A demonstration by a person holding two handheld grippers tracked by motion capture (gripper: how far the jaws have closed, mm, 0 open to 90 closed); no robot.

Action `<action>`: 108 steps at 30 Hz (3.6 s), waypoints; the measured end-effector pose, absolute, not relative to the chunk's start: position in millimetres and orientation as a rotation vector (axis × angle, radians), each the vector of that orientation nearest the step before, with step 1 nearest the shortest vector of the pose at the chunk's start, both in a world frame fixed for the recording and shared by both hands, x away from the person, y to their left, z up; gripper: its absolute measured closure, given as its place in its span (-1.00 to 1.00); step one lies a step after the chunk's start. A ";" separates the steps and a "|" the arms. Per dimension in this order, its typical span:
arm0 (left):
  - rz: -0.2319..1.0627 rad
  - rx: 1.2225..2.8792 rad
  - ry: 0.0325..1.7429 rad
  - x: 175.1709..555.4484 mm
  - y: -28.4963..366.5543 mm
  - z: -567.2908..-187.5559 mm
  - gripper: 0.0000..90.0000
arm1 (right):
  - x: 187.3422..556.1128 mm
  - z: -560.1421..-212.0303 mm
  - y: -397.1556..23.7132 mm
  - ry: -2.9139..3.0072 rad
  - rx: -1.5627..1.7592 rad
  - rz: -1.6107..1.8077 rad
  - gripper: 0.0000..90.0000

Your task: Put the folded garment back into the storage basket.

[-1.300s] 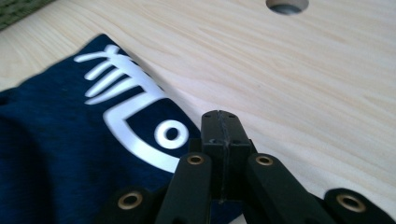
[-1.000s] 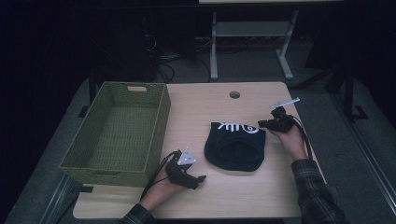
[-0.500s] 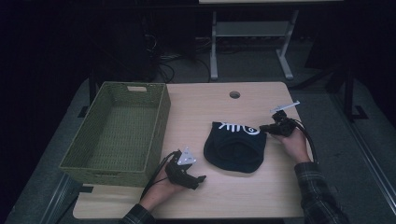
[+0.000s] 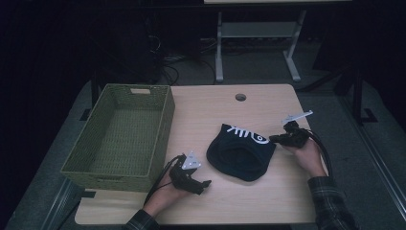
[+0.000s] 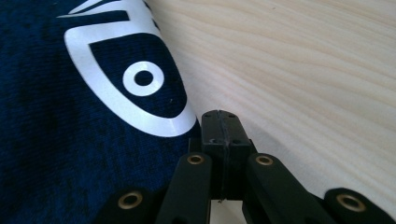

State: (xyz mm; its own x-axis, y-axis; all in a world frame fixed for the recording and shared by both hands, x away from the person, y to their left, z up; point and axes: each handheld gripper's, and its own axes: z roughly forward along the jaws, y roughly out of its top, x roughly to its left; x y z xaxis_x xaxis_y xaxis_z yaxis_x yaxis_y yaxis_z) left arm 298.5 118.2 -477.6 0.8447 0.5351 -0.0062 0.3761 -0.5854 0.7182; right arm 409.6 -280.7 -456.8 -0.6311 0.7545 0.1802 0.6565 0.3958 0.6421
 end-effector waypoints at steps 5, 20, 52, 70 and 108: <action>0.272 2.257 0.661 298.5 118.0 -477.9 -0.73 | 400.1 -454.7 -279.5 2.510 1.255 1.062 1.00; 0.272 2.263 0.660 298.4 118.3 -477.9 -0.73 | 372.6 -457.0 -271.5 2.556 1.180 1.067 1.00; 0.274 2.262 0.663 298.1 118.4 -477.9 -0.73 | 301.4 -452.5 -273.4 2.443 1.174 1.146 0.87; 0.276 2.266 0.661 298.2 118.5 -477.6 -0.73 | 272.6 -475.5 -294.4 2.265 1.270 1.028 -0.48; 0.190 2.438 0.654 323.6 94.0 -420.7 -0.70 | 273.8 -482.2 -291.3 2.270 1.274 0.988 -0.73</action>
State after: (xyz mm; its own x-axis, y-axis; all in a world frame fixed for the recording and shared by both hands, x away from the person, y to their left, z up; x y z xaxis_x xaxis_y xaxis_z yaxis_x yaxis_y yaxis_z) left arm 323.6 94.0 -420.7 0.8684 0.4956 -0.0164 0.4096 -0.6982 0.5872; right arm 273.8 -291.3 -482.2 -0.5315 0.8465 0.0291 0.5984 0.3510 0.7202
